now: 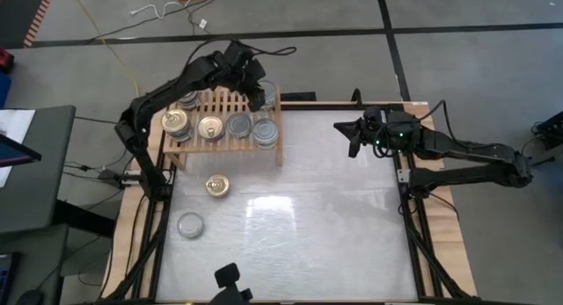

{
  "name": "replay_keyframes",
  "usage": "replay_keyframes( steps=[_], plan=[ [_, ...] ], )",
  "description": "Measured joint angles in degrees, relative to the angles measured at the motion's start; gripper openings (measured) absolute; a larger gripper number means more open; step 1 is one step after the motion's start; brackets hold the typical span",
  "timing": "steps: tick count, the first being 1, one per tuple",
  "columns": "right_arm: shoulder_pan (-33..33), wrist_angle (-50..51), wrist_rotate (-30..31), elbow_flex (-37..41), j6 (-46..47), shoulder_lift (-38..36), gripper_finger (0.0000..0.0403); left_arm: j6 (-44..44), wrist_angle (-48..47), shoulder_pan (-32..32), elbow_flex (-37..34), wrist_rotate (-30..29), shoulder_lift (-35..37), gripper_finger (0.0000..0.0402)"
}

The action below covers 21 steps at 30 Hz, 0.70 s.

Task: Stack canned seafood by type on shelf
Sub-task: Adjust the tuna cans on the shelf

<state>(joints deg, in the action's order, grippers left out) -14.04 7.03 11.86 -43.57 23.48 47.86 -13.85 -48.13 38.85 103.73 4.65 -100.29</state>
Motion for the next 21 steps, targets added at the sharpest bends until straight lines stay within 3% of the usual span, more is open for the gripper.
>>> replay_keyframes(
  steps=[9,15,21],
  plan=[
    [0.0,0.3,0.0,0.0,-0.1,0.0,0.0024,2.1,-2.6,-3.9,2.0,0.2,4.9,0.0],
    [0.0,0.3,0.0,0.0,-0.1,0.0,0.0024,3.0,-10.1,-8.9,2.1,0.6,8.9,0.0],
    [0.0,0.3,0.0,0.0,-0.1,0.2,0.0024,3.8,-16.0,-14.6,2.0,0.9,8.6,0.0]
  ],
)
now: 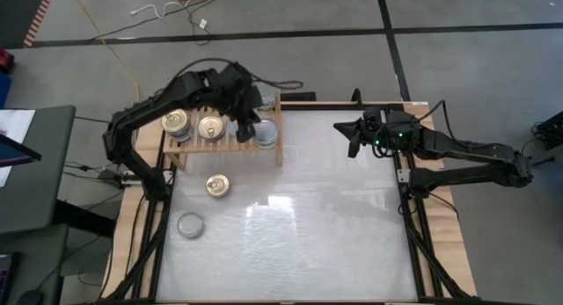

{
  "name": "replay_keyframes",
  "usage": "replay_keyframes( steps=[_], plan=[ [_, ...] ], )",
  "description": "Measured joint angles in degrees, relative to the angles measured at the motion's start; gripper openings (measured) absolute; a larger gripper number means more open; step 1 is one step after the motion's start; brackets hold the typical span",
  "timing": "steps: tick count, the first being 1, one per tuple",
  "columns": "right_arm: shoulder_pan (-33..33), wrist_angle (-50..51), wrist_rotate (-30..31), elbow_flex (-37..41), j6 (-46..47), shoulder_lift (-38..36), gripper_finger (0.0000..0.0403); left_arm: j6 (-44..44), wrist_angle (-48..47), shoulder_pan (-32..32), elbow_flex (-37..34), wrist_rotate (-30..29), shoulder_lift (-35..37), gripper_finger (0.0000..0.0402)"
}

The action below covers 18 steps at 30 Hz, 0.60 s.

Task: Stack canned seafood by type on shelf
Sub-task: Adjust the tuna cans on the shelf

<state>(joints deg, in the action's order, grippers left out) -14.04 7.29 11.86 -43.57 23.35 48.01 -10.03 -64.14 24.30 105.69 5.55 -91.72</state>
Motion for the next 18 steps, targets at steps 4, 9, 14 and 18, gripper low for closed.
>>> replay_keyframes(
  steps=[4,9,14,18],
  plan=[
    [0.1,0.0,0.0,0.0,0.0,0.0,0.0024,1.1,1.5,-2.3,-1.5,0.2,-0.3,0.0],
    [0.1,0.0,0.0,0.0,-0.7,0.0,0.0024,5.0,3.1,-2.6,-3.7,0.3,-0.3,0.0],
    [0.1,0.0,-0.4,0.0,-0.8,0.0,0.0024,6.9,4.7,-2.6,-6.5,0.3,-0.2,0.0],
    [0.1,0.0,-1.3,0.0,-0.9,0.0,0.0024,7.8,7.1,-2.6,-9.7,0.1,-0.1,0.0]
  ],
)
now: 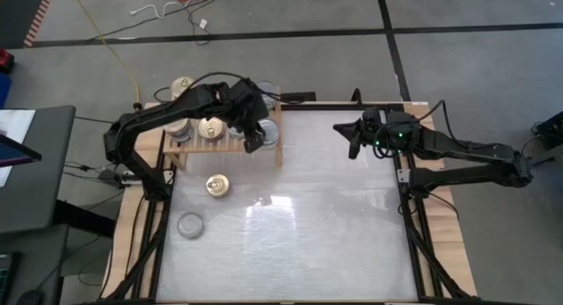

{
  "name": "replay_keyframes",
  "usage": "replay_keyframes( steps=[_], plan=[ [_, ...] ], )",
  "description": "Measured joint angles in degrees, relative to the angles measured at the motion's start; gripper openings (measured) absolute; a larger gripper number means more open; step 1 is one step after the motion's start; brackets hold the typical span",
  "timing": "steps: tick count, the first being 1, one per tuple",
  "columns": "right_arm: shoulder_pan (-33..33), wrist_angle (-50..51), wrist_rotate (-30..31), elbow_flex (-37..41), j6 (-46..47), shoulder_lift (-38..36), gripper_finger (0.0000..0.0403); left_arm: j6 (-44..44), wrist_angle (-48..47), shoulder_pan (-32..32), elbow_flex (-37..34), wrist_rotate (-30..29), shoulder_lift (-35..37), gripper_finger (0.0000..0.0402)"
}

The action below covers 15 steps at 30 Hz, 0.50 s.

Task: Stack canned seafood by type on shelf
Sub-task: Adjust the tuna cans on the shelf

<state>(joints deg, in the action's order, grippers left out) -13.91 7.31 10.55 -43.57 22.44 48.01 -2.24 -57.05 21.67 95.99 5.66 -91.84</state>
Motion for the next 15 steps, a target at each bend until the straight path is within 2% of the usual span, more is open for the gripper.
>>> replay_keyframes(
  steps=[8,15],
  plan=[
    [0.0,1.1,-1.6,0.0,0.0,0.0,0.0024,1.7,5.2,0.0,-1.7,-4.6,0.0,0.0],
    [0.0,1.7,-2.9,0.0,0.0,0.0,0.0024,2.5,5.4,1.3,-1.7,-6.1,0.0,0.0]
  ],
)
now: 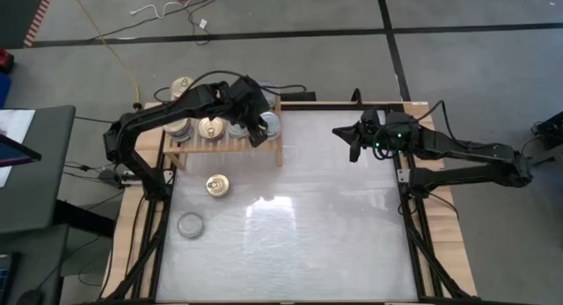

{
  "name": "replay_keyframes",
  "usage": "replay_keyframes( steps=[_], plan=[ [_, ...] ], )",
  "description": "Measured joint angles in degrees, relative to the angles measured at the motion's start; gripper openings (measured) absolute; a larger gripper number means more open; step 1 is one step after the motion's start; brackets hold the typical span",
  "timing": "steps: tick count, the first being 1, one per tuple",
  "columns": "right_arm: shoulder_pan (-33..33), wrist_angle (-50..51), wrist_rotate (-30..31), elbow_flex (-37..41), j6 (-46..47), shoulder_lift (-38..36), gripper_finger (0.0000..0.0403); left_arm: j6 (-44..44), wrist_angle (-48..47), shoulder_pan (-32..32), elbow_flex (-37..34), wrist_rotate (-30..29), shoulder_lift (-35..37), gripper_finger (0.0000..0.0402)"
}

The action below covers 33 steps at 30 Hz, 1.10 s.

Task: Stack canned seafood by type on shelf
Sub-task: Adjust the tuna cans on the shelf, then stack the blue tuna can on top of the bottom right blue tuna can on the shelf

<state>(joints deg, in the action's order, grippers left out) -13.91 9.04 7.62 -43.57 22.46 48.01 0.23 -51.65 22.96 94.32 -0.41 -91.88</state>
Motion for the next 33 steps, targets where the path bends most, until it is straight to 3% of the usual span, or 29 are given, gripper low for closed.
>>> replay_keyframes(
  steps=[11,23,27,33],
  plan=[
    [0.0,0.9,-0.1,0.0,0.0,0.0,0.0024,1.3,-0.2,0.7,0.1,-0.7,0.0,0.0],
    [0.0,1.5,-0.3,0.0,0.0,0.0,0.0024,5.6,-7.5,-0.1,7.8,-0.8,1.9,0.0],
    [0.0,1.9,-0.3,0.0,0.0,0.2,0.0024,10.2,-7.6,-2.5,8.0,-0.7,5.2,0.0],
    [0.0,2.1,-0.3,0.0,0.3,2.6,0.0025,9.7,-6.1,-10.8,4.6,-1.6,10.4,0.0]
  ],
)
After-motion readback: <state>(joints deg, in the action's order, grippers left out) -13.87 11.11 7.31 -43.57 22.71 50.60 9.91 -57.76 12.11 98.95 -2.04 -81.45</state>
